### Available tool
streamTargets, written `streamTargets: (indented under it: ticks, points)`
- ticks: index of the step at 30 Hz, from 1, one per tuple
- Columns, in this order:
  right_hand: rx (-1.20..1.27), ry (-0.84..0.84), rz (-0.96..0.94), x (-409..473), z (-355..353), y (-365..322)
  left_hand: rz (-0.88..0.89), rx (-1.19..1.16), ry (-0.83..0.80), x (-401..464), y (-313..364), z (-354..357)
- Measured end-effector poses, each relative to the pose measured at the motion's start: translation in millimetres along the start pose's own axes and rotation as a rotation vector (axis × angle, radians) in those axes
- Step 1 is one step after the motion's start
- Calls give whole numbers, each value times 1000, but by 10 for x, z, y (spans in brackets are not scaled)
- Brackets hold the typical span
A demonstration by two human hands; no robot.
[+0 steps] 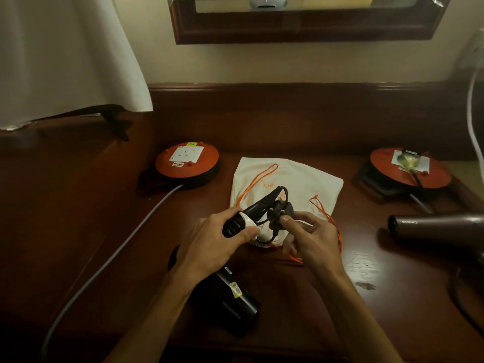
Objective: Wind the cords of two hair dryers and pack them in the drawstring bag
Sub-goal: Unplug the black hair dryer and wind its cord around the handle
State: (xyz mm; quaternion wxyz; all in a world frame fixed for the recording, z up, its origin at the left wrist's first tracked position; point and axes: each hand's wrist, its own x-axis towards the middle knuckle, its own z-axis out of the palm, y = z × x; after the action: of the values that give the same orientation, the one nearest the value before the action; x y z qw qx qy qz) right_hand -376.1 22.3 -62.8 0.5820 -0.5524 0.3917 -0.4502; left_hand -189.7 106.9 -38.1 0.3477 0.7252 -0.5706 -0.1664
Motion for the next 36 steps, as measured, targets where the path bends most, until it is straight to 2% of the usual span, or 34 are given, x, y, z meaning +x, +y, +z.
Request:
streamTargets:
  ticks: [8, 13, 15, 17, 20, 22, 27, 33, 36]
  points:
    - [412, -153, 117, -24, -17, 13, -33, -8, -3, 19, -31, -17]
    - [490, -197, 110, -47, -9, 74, -30, -8, -69, 43, -70, -11]
    - [473, -268, 87, -33, -34, 92, -26, -4, -106, 48, -75, -3]
    - [352, -325, 33, 10, -81, 99, -16, 13, -172, 51, -83, -10]
    - [-111, -353, -130, 99, -111, 66, -35, 110, -272, 75, -132, -47]
    - [-282, -369, -128, 135, -67, 74, -55, 159, -281, 76, -209, -114]
    - [-428, -400, -83, 184, -55, 162, -76, 235, -297, 119, -345, -329]
    - [-673, -492, -261, 169, 173, 137, -140, 348, -432, 288, -484, -552]
    - [-680, -434, -269, 46, 304, 214, -128, 462, -496, 299, -501, -640]
